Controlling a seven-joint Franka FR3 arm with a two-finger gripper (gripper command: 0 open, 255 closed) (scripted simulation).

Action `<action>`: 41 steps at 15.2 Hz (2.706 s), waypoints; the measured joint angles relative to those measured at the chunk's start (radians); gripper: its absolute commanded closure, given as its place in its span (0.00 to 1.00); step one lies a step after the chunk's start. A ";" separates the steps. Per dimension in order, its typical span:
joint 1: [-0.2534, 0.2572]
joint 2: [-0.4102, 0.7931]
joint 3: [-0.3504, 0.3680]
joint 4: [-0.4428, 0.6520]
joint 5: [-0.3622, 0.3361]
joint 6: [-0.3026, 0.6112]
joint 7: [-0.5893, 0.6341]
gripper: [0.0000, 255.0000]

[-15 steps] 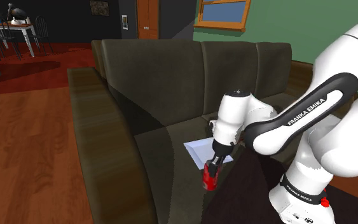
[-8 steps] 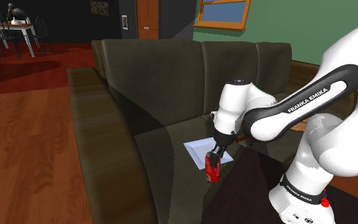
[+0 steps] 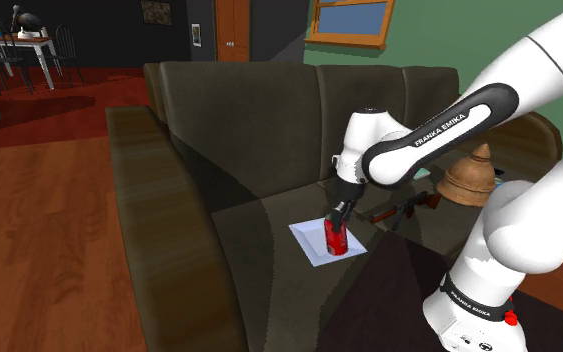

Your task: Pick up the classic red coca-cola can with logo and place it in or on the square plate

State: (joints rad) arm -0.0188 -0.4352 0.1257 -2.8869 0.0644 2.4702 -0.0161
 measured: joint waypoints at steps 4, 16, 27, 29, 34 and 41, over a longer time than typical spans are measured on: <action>-0.068 0.057 -0.070 0.070 -0.049 -0.013 -0.093 1.00; -0.145 0.269 -0.172 0.204 -0.092 0.066 -0.234 1.00; -0.145 0.438 -0.175 0.189 -0.084 0.249 -0.242 1.00; -0.144 0.464 -0.173 0.186 -0.082 0.278 -0.240 1.00; -0.144 0.473 -0.173 0.187 -0.082 0.287 -0.241 1.00; -0.144 0.473 -0.173 0.187 -0.082 0.287 -0.241 0.00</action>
State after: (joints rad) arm -0.1624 0.0376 -0.0470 -2.7000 -0.0171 2.7574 -0.2567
